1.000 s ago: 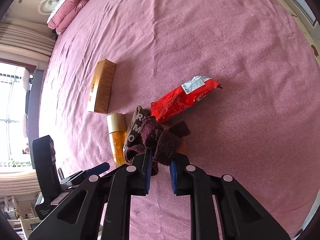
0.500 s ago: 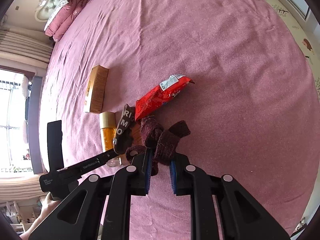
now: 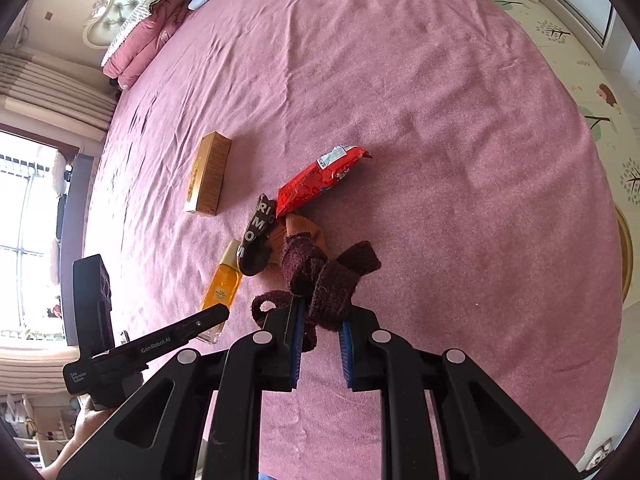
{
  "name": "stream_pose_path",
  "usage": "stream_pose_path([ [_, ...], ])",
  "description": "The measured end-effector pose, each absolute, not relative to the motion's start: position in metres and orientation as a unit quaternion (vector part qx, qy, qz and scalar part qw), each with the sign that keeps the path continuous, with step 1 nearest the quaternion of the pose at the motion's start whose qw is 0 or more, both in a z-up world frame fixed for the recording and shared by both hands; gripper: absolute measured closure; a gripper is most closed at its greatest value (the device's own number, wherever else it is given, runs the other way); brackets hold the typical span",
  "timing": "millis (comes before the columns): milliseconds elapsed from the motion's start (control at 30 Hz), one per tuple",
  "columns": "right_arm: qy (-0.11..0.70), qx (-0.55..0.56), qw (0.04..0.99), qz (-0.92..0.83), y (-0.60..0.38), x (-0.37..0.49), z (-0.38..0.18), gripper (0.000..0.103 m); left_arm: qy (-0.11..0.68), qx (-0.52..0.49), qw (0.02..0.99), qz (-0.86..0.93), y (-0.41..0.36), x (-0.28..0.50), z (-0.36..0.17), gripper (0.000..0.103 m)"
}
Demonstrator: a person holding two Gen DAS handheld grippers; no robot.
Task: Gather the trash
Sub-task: 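Close the right tool on the dark maroon sock, then close the left tool on the gold perfume bottle while the right tool holds the sock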
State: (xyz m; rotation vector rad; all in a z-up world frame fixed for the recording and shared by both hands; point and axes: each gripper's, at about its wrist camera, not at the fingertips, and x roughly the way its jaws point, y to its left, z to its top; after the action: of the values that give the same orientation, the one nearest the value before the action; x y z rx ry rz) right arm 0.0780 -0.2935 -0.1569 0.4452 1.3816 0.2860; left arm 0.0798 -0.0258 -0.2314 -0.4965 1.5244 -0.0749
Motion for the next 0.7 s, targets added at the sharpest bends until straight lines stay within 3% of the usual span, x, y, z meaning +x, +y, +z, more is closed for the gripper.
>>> stream_pose_path([
  [333,0.621,0.22,0.744,0.11,-0.333,0.042,-0.144,0.088,0.685,-0.242,0.683,-0.079,-0.069,0.044,-0.206,0.071],
  [700,0.602,0.253,0.755,0.063,-0.413,0.008,-0.136,0.088,0.689,-0.199,0.683,-0.141,-0.158,0.051,-0.188,0.071],
])
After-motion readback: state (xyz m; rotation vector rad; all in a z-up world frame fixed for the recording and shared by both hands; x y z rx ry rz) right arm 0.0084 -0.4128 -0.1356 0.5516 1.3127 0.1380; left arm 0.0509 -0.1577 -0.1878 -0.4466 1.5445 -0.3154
